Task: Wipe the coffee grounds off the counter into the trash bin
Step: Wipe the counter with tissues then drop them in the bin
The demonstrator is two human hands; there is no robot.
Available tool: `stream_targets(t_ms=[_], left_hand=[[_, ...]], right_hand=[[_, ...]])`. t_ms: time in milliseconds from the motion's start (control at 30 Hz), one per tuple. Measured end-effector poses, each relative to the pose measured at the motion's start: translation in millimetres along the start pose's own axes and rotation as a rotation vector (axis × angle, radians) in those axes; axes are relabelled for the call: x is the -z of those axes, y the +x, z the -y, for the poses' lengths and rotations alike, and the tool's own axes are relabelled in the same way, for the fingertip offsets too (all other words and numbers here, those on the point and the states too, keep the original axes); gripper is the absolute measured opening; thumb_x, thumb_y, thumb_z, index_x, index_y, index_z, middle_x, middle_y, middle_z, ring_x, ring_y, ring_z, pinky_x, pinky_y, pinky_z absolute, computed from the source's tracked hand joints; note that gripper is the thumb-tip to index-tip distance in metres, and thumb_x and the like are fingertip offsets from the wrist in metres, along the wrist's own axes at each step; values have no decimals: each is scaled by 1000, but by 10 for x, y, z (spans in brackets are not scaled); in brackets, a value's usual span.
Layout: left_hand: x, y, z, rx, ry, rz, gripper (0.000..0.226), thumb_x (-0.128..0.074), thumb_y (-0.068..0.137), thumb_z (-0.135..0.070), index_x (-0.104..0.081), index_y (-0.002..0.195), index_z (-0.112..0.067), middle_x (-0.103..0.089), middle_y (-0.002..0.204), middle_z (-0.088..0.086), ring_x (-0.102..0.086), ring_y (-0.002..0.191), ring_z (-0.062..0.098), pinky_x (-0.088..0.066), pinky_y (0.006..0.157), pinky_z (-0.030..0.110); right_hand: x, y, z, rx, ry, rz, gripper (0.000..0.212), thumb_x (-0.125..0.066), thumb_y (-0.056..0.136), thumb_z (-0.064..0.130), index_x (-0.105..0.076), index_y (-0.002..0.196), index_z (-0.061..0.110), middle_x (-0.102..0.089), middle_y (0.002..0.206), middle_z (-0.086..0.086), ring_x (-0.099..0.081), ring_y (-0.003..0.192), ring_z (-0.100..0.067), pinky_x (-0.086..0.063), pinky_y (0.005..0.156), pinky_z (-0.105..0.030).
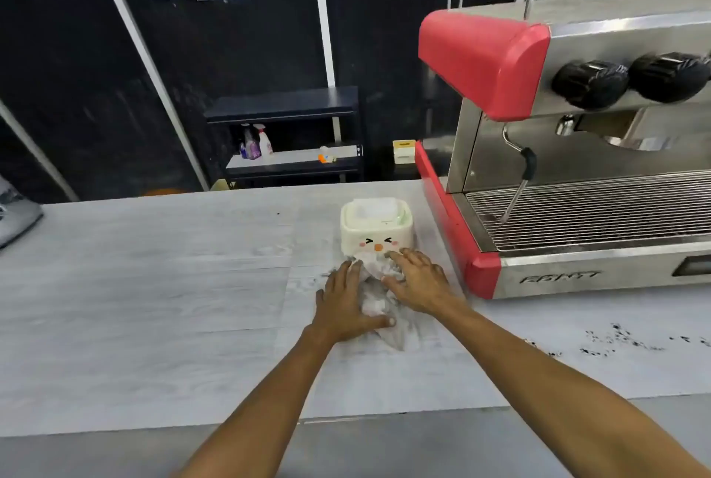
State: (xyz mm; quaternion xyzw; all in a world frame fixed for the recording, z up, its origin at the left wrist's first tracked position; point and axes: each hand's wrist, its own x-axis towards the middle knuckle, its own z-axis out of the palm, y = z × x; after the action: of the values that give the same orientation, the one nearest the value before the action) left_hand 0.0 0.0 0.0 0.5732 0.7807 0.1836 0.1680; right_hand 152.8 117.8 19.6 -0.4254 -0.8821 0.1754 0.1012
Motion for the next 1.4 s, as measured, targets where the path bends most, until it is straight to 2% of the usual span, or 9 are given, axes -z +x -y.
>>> stream_targets(t_ms=[133, 300, 433, 533, 633, 700, 900, 1267, 1400], left_hand=[[-159, 122, 11, 3, 52, -14, 140, -69, 54, -86, 3, 157, -25, 5, 166, -3, 2, 152, 23, -11, 118, 62], [-311, 242, 67, 11, 17, -68, 110, -66, 70, -76, -20, 154, -24, -11, 165, 1, -4, 152, 22, -5, 120, 54], [-385, 251, 143, -8, -7, -184, 87, -50, 75, -73, -43, 144, -19, -38, 153, 4, -26, 146, 27, -21, 118, 50], [-429, 237, 193, -30, -56, -283, 65, -56, 79, -59, -53, 130, -18, -57, 131, 2, -48, 129, 27, -38, 106, 49], [-448, 203, 201, -25, -101, -319, 69, -69, 83, -44, -47, 140, -12, -58, 133, 7, -51, 124, 27, -40, 105, 48], [-454, 186, 211, -15, -97, -323, 72, -68, 85, -44, -44, 144, -9, -59, 132, 10, -51, 122, 28, -41, 104, 45], [-444, 102, 209, -32, -105, -353, 58, -65, 86, -43, -58, 131, -7, -58, 122, 14, -55, 113, 31, -47, 97, 44], [-389, -172, 139, -34, -233, -322, 45, -72, 89, -26, -58, 128, -10, -63, 128, 7, -55, 120, 26, -42, 101, 32], [-336, -335, 90, -45, -274, -335, 44, -70, 91, -22, -57, 131, -10, -62, 131, 9, -54, 121, 26, -40, 101, 29]], right_hand=[[-116, 126, -23, 0, 10, 18, 52, -43, 90, 56, -38, 140, 43, -32, 153, 3, -27, 140, -19, -30, 109, -48], [-310, 160, -149, -26, -6, -32, 34, -47, 91, 51, -61, 117, 33, -48, 138, 3, -42, 126, -21, -43, 97, -41], [-472, 95, -260, -1, 60, -153, 26, -56, 90, 35, -66, 108, 20, -53, 133, -8, -47, 122, -26, -44, 98, -40], [-520, 47, -290, 17, 145, -192, 17, -58, 89, 24, -63, 102, 13, -58, 121, -8, -51, 114, -27, -43, 96, -38], [-524, -1, -282, 29, 187, -204, 20, -57, 89, 17, -57, 108, 11, -61, 113, -7, -53, 108, -27, -44, 92, -38], [-545, -24, -287, 25, 203, -203, 34, -56, 91, 14, -55, 124, 7, -59, 126, -11, -50, 120, -28, -39, 103, -38], [-568, -88, -296, 36, 192, -183, 37, -50, 96, 10, -54, 132, 2, -52, 139, -13, -40, 134, -25, -16, 111, -20], [-542, -428, -316, 85, 211, -287, 32, -53, 93, 4, -59, 124, -1, -60, 127, -18, -53, 122, -30, -33, 107, -29], [-499, -598, -297, 89, 218, -313, 32, -53, 94, 6, -59, 125, 1, -60, 127, -14, -53, 120, -26, -32, 105, -24]])
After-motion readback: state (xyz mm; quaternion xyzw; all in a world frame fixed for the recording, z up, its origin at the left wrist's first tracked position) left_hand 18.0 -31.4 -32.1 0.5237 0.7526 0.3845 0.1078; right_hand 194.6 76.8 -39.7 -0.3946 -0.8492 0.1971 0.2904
